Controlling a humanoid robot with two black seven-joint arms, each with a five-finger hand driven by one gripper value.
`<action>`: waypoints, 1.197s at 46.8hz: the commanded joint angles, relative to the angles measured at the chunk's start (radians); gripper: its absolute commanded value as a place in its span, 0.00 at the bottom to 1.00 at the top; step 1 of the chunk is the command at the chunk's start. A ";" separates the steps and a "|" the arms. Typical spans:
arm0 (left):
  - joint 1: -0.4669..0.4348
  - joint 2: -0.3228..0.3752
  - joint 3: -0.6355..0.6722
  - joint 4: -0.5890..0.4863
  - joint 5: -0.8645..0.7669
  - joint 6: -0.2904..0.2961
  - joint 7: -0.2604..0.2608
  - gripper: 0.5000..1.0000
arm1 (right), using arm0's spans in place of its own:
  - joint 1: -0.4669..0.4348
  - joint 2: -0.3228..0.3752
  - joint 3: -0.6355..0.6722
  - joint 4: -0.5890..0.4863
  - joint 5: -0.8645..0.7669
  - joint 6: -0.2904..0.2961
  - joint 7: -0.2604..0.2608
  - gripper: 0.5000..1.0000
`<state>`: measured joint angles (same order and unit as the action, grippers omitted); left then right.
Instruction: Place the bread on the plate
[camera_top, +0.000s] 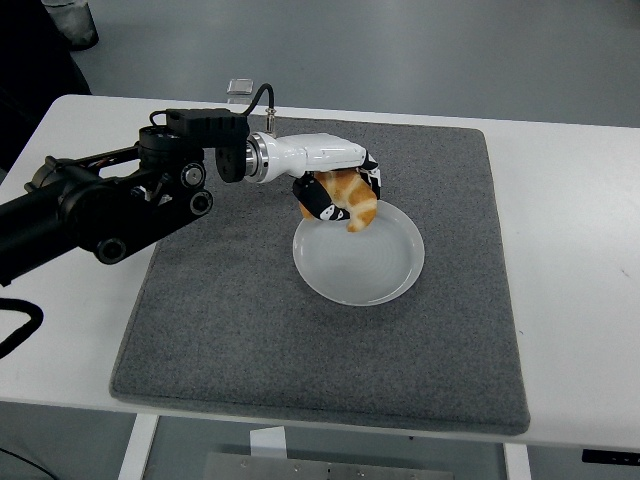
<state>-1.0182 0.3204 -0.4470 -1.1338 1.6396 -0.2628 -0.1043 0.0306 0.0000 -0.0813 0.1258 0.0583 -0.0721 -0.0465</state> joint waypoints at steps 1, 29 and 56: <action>0.006 -0.009 0.020 0.017 0.000 0.030 0.000 0.00 | 0.000 0.000 0.000 0.000 0.000 0.000 0.000 0.90; 0.058 -0.057 0.037 0.029 -0.003 0.037 0.002 0.36 | 0.000 0.000 0.000 0.000 0.000 0.000 0.000 0.90; 0.058 -0.037 0.027 0.002 -0.038 0.024 0.003 0.99 | 0.000 0.000 0.000 0.000 0.000 0.000 0.000 0.90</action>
<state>-0.9565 0.2792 -0.4106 -1.1314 1.6147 -0.2375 -0.1016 0.0308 0.0000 -0.0813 0.1258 0.0583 -0.0721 -0.0462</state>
